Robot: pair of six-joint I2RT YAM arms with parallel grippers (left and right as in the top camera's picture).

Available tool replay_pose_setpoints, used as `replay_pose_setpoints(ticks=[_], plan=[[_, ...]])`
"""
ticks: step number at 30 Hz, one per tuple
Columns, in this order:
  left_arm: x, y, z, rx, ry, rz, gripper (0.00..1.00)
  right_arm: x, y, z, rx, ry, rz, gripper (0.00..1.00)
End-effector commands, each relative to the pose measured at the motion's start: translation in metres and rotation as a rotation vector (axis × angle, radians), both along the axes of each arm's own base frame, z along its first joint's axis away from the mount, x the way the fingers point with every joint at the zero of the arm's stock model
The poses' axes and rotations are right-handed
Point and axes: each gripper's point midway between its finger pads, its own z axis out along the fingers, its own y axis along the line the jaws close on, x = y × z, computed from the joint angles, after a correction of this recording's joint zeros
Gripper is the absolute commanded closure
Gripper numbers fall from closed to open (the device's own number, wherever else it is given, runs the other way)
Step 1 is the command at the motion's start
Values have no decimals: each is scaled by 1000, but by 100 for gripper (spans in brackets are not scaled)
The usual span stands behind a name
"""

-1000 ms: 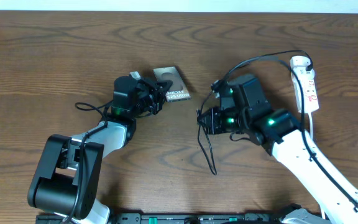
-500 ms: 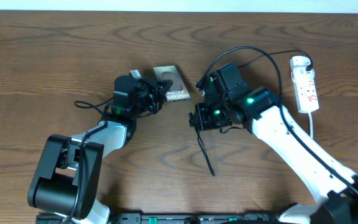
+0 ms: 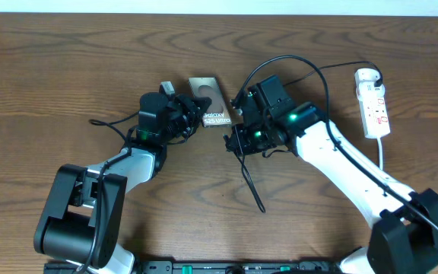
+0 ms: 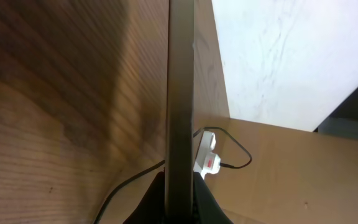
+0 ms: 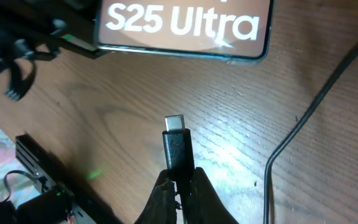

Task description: Plug charger to phone and switch on socket

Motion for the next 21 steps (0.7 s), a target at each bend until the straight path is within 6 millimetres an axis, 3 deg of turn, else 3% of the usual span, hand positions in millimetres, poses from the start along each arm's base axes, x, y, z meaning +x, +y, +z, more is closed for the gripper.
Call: replay_pose_setpoints(ticks=[1,8,21], plan=[[9,-7,23,9,-94,-36,93,4,7,2,18,-23,37,99],[10,-7,26,21,-121,-46,93,15,14,4,45,-69,37,99],[10,-7,27,22,-129,-46,92,24,19,-11,41,-66,32,99]])
